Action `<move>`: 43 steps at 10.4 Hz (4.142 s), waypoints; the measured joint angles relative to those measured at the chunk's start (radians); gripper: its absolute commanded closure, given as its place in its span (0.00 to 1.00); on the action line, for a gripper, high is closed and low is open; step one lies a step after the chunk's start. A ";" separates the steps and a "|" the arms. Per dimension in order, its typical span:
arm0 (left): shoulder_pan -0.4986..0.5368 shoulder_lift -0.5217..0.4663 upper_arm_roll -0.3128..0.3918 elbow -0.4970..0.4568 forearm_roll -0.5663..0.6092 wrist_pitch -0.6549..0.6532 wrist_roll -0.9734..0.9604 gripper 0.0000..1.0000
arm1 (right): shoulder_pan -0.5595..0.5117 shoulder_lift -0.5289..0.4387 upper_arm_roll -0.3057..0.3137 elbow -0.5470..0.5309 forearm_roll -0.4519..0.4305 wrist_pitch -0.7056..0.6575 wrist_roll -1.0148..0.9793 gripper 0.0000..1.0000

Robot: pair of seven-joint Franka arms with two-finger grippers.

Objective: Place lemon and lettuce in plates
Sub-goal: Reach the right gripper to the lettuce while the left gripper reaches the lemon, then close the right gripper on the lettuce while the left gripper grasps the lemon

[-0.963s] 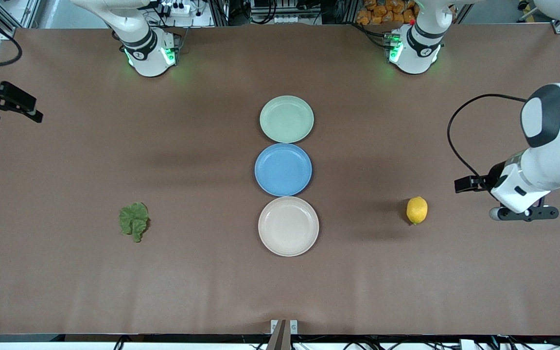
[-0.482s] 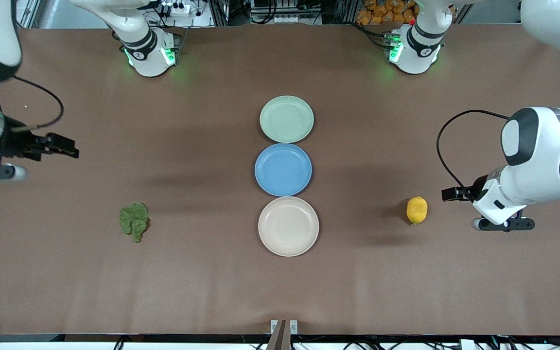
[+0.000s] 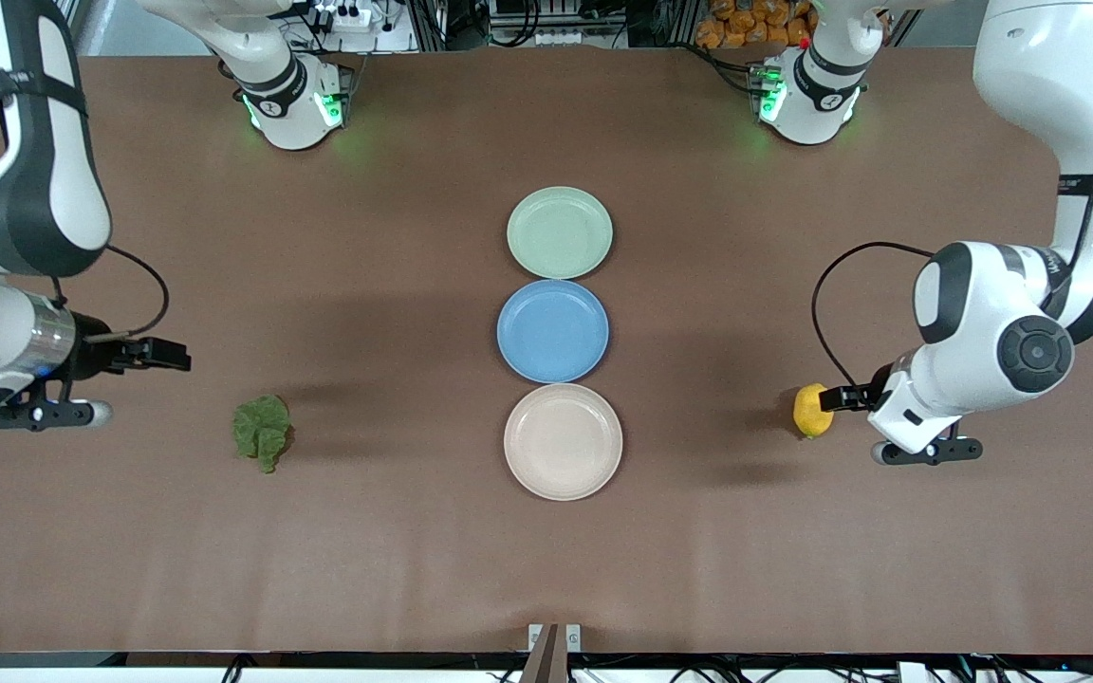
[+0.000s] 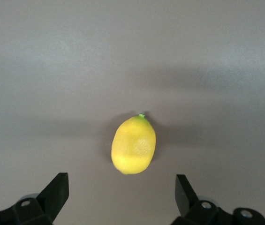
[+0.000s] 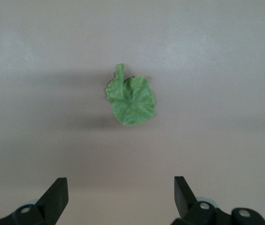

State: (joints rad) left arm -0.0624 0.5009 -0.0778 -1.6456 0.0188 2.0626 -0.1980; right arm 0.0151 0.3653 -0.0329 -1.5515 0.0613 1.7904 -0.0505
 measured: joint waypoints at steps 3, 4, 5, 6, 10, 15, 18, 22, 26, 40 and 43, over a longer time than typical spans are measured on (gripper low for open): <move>0.000 0.028 0.000 -0.005 0.000 0.040 0.000 0.00 | 0.002 0.103 0.000 -0.001 -0.003 0.104 -0.001 0.00; -0.005 0.036 -0.001 -0.010 0.000 0.059 0.000 0.00 | 0.003 0.127 0.000 -0.001 -0.003 0.127 -0.001 0.00; -0.009 0.042 -0.001 -0.020 0.000 0.087 0.000 0.00 | 0.005 0.148 0.001 0.000 -0.004 0.143 -0.002 0.00; -0.012 0.046 -0.001 -0.035 0.000 0.119 0.000 0.00 | 0.010 0.167 0.001 0.000 -0.008 0.166 -0.003 0.00; -0.016 0.056 -0.002 -0.103 0.000 0.225 0.000 0.00 | 0.013 0.252 0.000 -0.023 -0.021 0.362 -0.003 0.00; -0.016 0.062 -0.003 -0.172 0.000 0.331 0.000 0.00 | 0.010 0.298 -0.003 -0.078 -0.022 0.513 -0.002 0.00; -0.015 0.073 -0.003 -0.177 0.000 0.349 0.000 0.00 | 0.010 0.317 -0.003 -0.096 -0.022 0.532 -0.002 0.00; -0.015 0.098 -0.004 -0.200 0.000 0.410 0.000 0.00 | 0.027 0.327 0.002 -0.096 -0.021 0.533 -0.001 0.00; -0.015 0.106 -0.004 -0.229 0.000 0.453 0.000 0.00 | 0.048 0.346 0.002 -0.100 -0.021 0.553 0.000 0.00; -0.014 0.108 -0.004 -0.230 0.000 0.464 0.005 0.79 | 0.046 0.360 -0.001 -0.137 -0.021 0.615 0.000 1.00; -0.013 0.106 -0.005 -0.208 0.000 0.459 0.005 0.80 | 0.043 0.353 -0.020 -0.149 -0.023 0.636 0.000 1.00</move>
State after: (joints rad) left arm -0.0759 0.6066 -0.0825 -1.8533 0.0188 2.5221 -0.1931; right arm 0.0581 0.7184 -0.0528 -1.7008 0.0378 2.4266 -0.0509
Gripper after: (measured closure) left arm 0.339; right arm 0.828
